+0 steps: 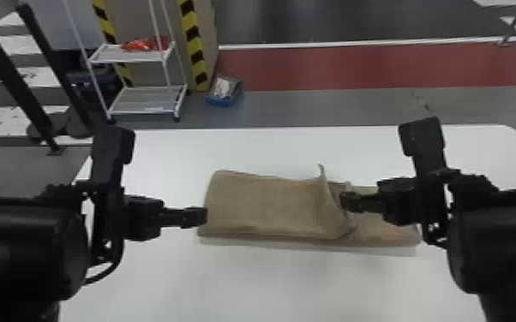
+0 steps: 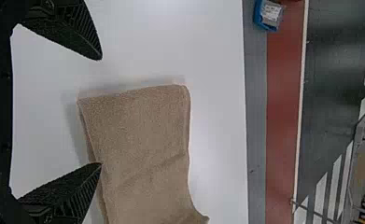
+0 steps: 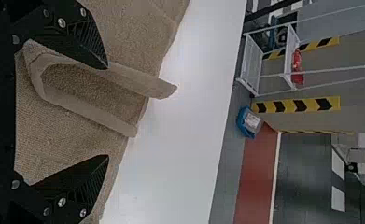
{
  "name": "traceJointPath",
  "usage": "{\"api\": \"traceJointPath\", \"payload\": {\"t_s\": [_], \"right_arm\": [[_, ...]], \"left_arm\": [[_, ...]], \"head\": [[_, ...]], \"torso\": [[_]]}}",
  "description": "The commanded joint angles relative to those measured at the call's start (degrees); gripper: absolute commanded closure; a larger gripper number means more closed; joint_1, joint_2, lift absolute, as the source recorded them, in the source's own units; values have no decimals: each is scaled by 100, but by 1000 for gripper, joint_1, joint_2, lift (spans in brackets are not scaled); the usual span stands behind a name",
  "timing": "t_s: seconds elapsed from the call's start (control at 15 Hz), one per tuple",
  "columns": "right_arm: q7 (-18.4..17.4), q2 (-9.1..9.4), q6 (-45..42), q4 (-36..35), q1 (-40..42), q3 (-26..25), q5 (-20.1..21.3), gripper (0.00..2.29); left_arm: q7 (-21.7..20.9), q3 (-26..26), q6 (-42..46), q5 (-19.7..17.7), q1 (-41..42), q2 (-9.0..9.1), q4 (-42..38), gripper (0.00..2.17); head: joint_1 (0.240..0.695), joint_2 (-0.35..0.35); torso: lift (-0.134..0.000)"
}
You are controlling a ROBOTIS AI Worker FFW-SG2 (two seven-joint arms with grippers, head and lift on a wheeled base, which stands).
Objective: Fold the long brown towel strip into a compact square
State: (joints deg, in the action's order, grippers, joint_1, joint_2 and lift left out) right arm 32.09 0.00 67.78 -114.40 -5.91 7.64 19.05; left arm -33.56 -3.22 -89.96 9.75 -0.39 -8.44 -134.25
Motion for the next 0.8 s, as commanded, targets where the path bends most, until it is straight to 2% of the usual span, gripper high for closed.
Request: {"api": "traceJointPath", "payload": {"t_s": [0.0, 0.2, 0.4, 0.73], "right_arm": [[-19, 5, -67, 278, -59, 115, 170, 232], [-28, 5, -208, 700, -217, 221, 363, 232], [-89, 5, -137, 735, -270, 370, 662, 232], [-248, 5, 654, 665, -261, 458, 881, 232]], "left_arm": [[-10, -91, -7, -17, 65, -17, 4, 80], [-10, -100, -7, -34, 92, -17, 4, 80], [-10, -126, -7, -34, 101, -17, 22, 80], [-45, -249, -7, -105, 92, -26, 119, 80]], "head": [[695, 110], [695, 117], [695, 117], [695, 110]], "torso": [[-128], [-128], [-128], [-128]]}}
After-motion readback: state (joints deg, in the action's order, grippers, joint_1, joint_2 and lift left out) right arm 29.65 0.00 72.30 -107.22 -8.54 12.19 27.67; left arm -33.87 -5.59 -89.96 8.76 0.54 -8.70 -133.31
